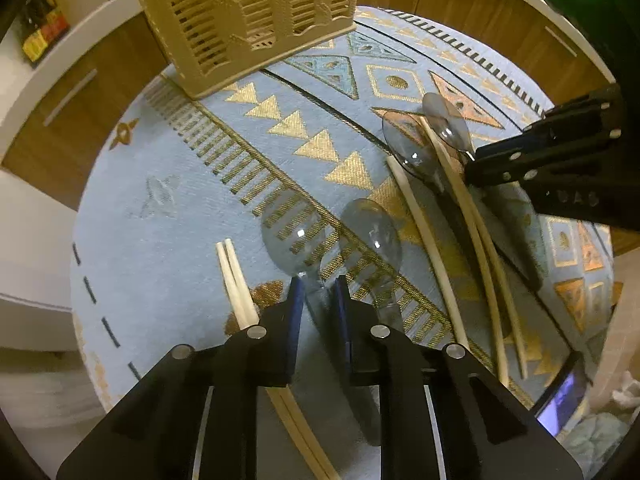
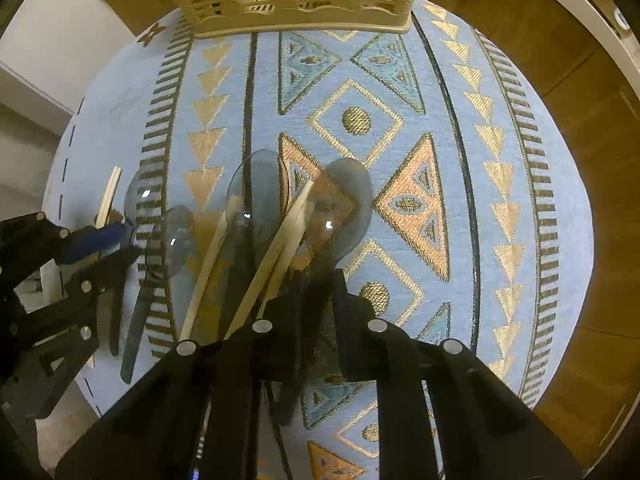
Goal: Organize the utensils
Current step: 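Grasp a clear spoon with the left tool while the right tool grasps another clear spoon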
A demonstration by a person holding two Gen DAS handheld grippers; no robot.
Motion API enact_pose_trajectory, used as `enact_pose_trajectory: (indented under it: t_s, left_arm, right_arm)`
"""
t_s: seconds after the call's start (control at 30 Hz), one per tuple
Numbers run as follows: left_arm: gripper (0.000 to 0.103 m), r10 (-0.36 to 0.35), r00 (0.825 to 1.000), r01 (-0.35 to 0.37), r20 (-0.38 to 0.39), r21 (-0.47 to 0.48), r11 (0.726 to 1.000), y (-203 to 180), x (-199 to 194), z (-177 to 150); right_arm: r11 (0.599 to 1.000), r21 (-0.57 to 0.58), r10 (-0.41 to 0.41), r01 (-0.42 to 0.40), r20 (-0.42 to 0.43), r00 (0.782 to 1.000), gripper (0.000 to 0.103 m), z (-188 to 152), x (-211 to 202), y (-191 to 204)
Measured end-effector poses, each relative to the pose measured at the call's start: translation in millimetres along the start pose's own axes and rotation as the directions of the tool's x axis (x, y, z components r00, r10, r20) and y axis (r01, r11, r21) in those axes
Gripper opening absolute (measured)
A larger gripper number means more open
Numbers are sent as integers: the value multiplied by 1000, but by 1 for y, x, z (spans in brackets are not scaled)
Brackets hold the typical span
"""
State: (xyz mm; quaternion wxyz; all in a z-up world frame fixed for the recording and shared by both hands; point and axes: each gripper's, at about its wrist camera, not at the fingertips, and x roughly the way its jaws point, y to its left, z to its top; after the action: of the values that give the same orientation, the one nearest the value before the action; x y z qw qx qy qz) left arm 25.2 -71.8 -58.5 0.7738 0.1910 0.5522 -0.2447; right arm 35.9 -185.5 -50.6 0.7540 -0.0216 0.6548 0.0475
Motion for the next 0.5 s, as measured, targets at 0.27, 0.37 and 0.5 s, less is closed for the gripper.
enact_pose_trajectory:
  t_s: [0.27,0.37,0.5]
  left_arm:
    - [10,-26,999,28,43,-52,998,-1,-6,-7]
    - [10,-71,995,77,66,-96,992,4,-6,-10]
    - [10,-108,986,125,124,-137,983,10,-15,-14]
  right_arm:
    - [999,-28,26,-25,16,1000,10,-13,-4,-8]
    - [999,-27,41,-40,44,998,10,-21,-9,-16]
    - [996,-14,92,-91,83,992,10,-29,-17,-29]
